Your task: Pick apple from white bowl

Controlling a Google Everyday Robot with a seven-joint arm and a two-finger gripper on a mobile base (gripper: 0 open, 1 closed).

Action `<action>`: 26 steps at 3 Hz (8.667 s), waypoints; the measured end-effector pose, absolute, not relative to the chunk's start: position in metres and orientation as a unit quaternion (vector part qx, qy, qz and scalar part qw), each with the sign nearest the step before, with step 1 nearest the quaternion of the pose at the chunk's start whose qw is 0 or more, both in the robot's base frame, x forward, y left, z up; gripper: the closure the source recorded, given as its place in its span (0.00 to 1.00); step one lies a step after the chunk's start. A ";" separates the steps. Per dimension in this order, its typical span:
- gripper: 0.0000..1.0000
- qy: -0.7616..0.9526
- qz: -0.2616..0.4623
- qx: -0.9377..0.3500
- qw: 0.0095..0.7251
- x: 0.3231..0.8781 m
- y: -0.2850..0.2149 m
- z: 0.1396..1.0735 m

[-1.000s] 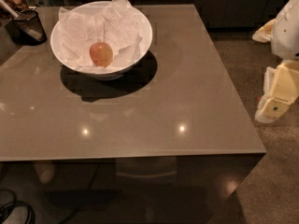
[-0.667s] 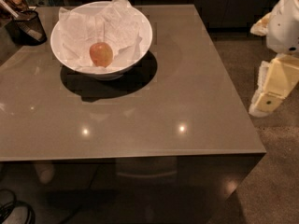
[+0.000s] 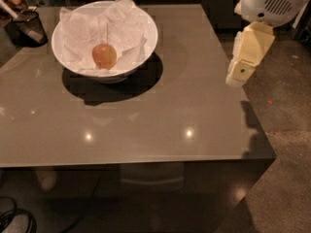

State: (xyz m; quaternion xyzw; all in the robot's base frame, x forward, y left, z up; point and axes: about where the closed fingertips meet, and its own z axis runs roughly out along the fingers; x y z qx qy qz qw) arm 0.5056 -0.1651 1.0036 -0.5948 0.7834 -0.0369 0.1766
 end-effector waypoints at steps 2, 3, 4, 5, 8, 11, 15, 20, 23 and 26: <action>0.00 0.757 -0.004 -0.617 0.218 0.533 -0.123 1.009; 0.00 0.727 0.011 -0.644 0.237 0.565 -0.078 1.018; 0.00 0.727 0.011 -0.644 0.237 0.565 -0.078 1.018; 0.00 0.718 0.010 -0.641 0.270 0.605 -0.022 1.044; 0.00 0.703 0.049 -0.651 0.283 0.654 0.030 1.032; 0.08 0.694 0.085 -0.664 0.264 0.690 0.081 1.009; 0.24 0.707 0.140 -0.654 0.228 0.716 0.109 0.952; 0.34 0.710 0.182 -0.653 0.189 0.726 0.132 0.900; 0.33 0.706 0.207 -0.654 0.177 0.724 0.140 0.881; 0.51 0.700 0.226 -0.655 0.171 0.727 0.142 0.864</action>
Offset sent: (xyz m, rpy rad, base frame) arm 0.0567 0.0917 0.0113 0.1946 -0.0439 0.1733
